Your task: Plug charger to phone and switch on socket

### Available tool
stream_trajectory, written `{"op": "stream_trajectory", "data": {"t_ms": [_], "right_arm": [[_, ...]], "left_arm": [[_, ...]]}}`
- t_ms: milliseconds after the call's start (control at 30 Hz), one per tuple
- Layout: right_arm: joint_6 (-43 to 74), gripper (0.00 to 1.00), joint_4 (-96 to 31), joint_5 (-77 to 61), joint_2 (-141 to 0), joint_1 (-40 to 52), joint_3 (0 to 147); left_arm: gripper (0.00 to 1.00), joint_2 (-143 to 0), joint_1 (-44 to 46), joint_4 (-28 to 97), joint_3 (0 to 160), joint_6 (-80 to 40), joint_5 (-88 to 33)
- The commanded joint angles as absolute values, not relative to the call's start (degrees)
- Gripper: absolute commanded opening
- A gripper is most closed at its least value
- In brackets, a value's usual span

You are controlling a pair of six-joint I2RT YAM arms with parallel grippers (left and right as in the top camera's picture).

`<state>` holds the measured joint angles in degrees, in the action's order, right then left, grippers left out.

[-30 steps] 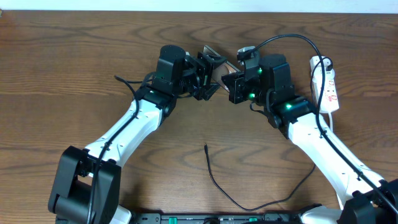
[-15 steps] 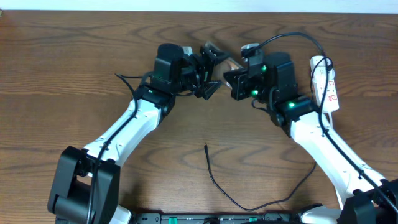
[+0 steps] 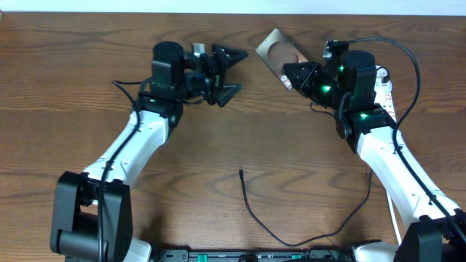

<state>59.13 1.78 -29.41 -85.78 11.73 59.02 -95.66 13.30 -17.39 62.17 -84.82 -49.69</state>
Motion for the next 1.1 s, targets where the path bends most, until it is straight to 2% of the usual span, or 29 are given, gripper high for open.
{"op": "stream_trajectory", "data": {"t_ms": [0,167,367,633,667,733,800,967,1067], "right_arm": [[78.67,0.01,4.19,-36.53,-85.41,12.73,59.94],[87.02,0.01,8.58,-38.54,-85.41,15.68,59.94],[89.38,0.01,15.00,-37.08,-85.41,19.05,59.94],[92.58,0.01,15.44,-34.33,-85.41,22.55,59.94],[92.99,0.01,15.44,-34.09,-85.41,22.83,59.94],[93.25,0.01,15.46,-33.54,-85.41,23.44,59.94],[93.95,0.01,15.44,-32.91,-85.41,24.12,59.94],[96.07,0.01,15.44,-30.46,-85.43,25.82,59.94],[96.20,0.01,15.38,-29.56,-85.43,26.52,59.94]], "left_arm": [[0.93,-94.28,11.18,-19.94,63.51,-82.54,-51.00],[0.94,-94.28,10.41,-23.33,63.51,-86.06,-49.63],[0.94,-94.28,10.41,-23.31,63.51,-86.70,-46.83],[0.93,-94.28,10.41,-23.31,63.51,-86.72,-42.09],[0.90,-94.28,10.41,-23.31,63.51,-86.72,-41.71],[0.73,-94.28,10.41,-23.31,63.51,-86.72,-41.28],[0.69,-94.28,10.41,-23.31,63.51,-86.74,-41.04],[0.69,-94.28,10.41,-23.31,63.51,-87.35,-40.84],[0.53,-94.28,10.41,-23.31,63.51,-87.35,-40.84]]}}
